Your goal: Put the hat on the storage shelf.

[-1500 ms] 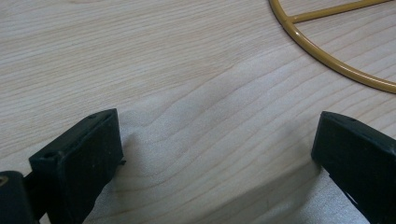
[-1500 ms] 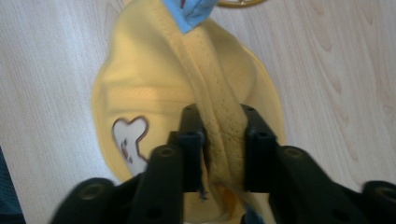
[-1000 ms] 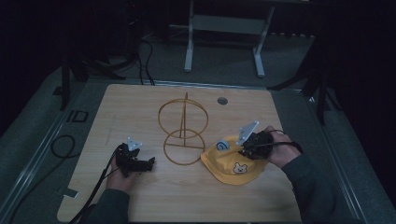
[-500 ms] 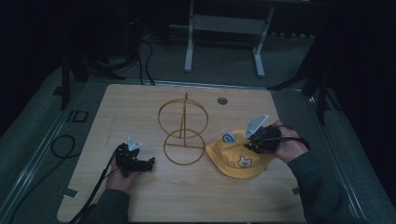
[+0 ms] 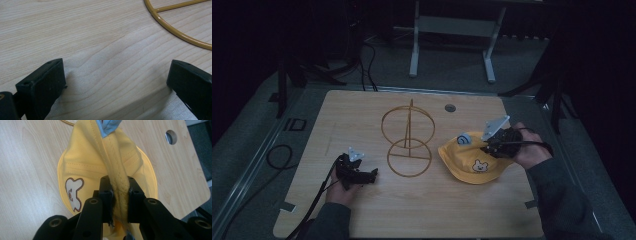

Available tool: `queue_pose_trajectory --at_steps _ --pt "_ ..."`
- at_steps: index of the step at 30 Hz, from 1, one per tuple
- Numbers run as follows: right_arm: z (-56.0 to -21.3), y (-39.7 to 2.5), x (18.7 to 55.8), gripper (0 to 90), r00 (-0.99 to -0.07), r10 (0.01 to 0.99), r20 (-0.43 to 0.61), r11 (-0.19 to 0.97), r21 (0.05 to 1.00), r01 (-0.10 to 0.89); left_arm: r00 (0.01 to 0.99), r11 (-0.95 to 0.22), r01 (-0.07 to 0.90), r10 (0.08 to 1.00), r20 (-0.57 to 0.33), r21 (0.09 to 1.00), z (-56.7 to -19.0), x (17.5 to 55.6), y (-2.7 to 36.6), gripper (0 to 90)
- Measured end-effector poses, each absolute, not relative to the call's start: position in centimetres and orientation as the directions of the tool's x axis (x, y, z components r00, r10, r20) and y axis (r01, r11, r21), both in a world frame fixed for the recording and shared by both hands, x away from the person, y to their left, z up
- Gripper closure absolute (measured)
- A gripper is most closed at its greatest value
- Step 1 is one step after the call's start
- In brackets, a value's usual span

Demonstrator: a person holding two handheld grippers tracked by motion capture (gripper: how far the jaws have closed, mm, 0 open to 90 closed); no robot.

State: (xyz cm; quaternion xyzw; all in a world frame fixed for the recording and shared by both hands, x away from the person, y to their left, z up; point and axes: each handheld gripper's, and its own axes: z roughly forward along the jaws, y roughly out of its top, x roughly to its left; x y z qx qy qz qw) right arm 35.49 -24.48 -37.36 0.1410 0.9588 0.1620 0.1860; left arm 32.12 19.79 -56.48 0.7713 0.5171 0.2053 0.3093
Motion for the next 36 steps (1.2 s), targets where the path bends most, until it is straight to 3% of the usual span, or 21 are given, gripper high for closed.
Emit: queue_pose_trajectory --at_steps 36 --pt "-33.6 -24.9 37.2 78.0 -0.860 0.352 -0.369 0.893 0.408 0.191 0.382 -0.275 0.670 0.924 -0.002 0.689 -56.5 32.1 19.8 2.0"
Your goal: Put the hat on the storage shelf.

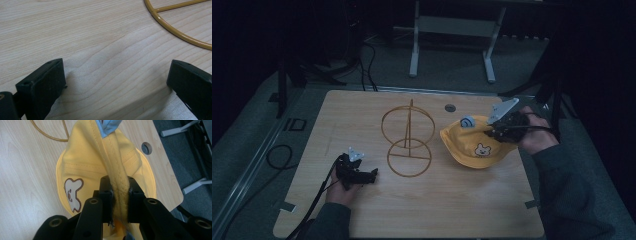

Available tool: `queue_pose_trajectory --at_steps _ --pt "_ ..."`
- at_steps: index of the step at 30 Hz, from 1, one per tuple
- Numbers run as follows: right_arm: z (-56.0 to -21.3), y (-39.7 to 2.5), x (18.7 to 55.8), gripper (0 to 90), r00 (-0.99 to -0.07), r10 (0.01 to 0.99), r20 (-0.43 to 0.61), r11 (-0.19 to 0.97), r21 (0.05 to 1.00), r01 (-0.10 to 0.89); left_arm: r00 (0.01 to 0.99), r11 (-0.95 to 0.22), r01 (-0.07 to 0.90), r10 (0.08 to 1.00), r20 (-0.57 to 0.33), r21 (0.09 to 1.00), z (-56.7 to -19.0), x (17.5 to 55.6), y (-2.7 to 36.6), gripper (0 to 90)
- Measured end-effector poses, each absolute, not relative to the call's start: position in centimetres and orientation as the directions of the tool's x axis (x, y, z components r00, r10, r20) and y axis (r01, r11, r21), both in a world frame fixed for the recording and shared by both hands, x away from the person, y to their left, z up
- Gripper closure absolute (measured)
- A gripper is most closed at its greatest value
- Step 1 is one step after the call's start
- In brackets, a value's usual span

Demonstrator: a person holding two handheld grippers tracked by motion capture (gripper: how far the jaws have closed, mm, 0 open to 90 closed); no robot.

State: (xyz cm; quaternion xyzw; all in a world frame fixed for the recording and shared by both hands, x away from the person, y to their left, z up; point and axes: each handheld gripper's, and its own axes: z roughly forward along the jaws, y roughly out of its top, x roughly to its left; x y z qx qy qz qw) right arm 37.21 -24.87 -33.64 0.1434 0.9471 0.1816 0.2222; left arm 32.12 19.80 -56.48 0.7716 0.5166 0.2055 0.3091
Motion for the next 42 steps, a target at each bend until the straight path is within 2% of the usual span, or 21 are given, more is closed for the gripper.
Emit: queue_pose_trajectory --at_steps 42 --pt "-28.3 -25.3 37.3 78.3 -0.840 0.391 -0.377 0.813 0.569 0.123 0.384 -0.278 0.670 0.923 0.000 0.688 -56.5 32.1 19.8 2.0"
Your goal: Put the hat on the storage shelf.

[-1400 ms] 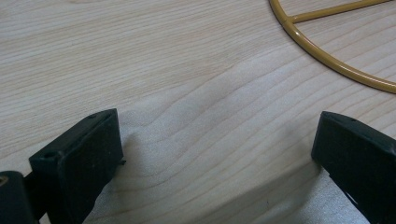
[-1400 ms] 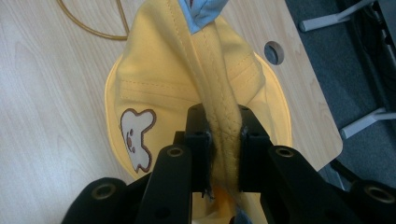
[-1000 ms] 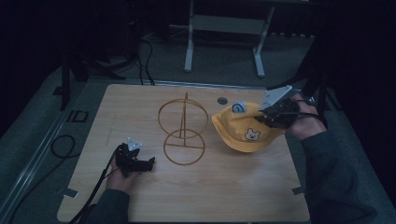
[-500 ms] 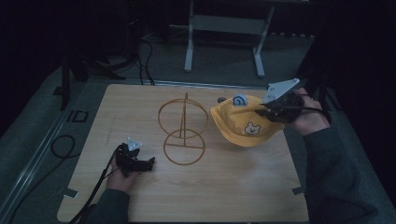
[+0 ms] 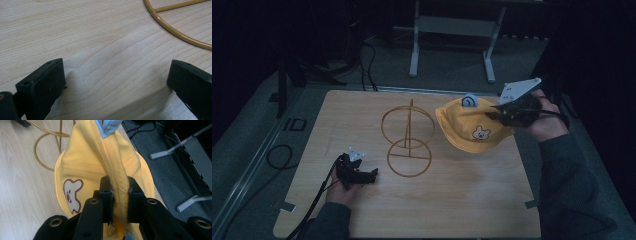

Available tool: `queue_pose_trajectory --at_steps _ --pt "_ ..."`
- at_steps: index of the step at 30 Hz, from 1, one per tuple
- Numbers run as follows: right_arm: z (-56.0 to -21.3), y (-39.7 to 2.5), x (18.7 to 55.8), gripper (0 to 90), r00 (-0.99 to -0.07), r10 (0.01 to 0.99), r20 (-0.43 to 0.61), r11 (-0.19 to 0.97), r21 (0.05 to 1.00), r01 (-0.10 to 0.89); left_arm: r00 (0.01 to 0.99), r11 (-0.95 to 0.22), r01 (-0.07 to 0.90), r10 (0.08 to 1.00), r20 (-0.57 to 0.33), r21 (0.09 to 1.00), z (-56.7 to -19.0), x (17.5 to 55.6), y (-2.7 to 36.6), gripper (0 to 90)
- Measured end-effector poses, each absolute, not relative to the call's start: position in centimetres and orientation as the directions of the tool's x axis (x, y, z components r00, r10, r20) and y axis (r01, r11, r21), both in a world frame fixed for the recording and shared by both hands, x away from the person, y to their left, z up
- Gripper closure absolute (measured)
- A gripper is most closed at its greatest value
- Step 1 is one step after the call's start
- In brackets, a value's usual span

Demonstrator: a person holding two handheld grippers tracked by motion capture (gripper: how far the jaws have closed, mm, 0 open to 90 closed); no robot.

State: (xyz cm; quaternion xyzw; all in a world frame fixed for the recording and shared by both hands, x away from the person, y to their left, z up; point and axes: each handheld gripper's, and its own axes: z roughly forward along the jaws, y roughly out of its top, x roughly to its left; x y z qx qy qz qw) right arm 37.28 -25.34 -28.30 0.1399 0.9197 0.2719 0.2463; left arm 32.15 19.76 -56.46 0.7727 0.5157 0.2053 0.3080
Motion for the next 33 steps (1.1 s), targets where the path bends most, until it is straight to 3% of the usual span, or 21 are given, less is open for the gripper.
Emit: queue_pose_trajectory --at_steps 33 --pt "-26.6 -22.6 37.9 78.6 -0.850 0.416 -0.323 0.707 0.703 0.078 0.384 -0.279 0.671 0.923 -0.001 0.687 -56.5 32.2 19.7 2.0"
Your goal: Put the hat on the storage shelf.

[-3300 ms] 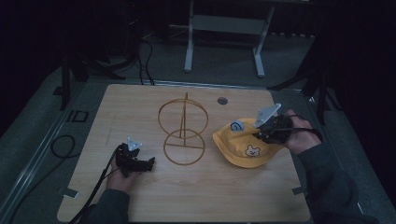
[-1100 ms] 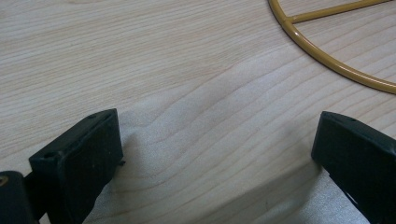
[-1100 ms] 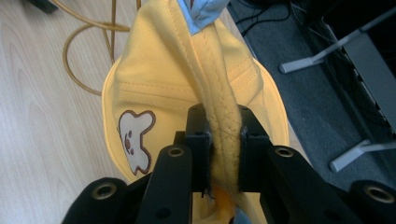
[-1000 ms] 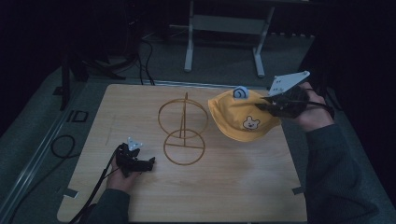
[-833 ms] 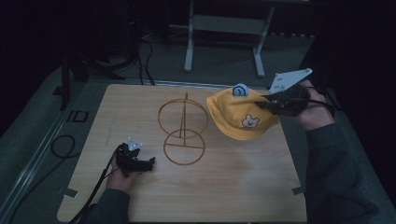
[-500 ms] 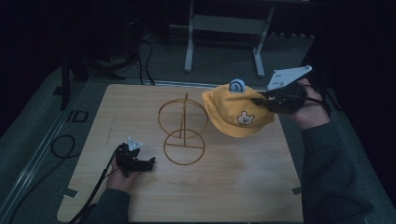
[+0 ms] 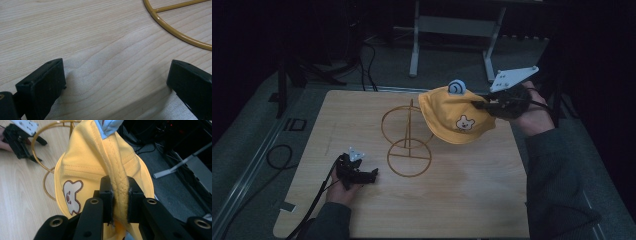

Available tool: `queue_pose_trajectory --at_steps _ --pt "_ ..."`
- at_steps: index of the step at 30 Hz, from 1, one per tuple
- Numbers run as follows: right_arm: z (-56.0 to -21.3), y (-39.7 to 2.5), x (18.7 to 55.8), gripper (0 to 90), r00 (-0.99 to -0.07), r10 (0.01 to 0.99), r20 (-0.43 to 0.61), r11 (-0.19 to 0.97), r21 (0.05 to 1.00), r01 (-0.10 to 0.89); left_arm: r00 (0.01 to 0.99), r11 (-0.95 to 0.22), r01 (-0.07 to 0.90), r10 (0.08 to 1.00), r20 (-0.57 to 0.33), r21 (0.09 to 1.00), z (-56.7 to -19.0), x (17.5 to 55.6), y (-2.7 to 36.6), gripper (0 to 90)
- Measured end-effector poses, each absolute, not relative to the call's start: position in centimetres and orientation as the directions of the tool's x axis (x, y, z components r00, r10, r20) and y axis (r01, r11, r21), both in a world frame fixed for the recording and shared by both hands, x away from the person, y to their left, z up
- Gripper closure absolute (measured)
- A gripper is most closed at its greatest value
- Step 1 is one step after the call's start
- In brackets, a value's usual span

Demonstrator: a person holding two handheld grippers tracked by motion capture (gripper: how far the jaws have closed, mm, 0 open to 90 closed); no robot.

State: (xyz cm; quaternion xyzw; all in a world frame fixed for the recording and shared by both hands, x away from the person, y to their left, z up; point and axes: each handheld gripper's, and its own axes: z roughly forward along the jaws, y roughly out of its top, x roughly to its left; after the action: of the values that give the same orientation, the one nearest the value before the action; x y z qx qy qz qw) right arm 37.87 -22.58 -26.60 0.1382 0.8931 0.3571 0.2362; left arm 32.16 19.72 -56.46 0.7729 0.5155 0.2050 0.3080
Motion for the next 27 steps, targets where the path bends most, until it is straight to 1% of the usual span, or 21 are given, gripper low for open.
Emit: queue_pose_trajectory --at_steps 8,11,20,27 --pt "-26.4 -21.3 38.0 78.7 -0.860 0.406 -0.310 0.688 0.723 0.064 0.384 -0.278 0.670 0.923 -0.001 0.688 -56.5 32.2 19.7 2.0" --pt "-26.2 -20.2 38.1 78.7 -0.870 0.389 -0.304 0.680 0.731 0.048 0.383 -0.277 0.670 0.924 -0.002 0.689 -56.5 32.2 19.7 2.0" --pt "-25.2 -18.5 38.1 78.7 -0.879 0.374 -0.297 0.651 0.759 0.021 0.382 -0.274 0.670 0.924 -0.003 0.690 -56.5 32.2 19.7 2.0" --pt "-24.9 -16.4 38.2 78.6 -0.892 0.341 -0.297 0.661 0.750 0.003 0.385 -0.277 0.671 0.923 -0.003 0.688 -56.5 32.2 19.7 2.0"
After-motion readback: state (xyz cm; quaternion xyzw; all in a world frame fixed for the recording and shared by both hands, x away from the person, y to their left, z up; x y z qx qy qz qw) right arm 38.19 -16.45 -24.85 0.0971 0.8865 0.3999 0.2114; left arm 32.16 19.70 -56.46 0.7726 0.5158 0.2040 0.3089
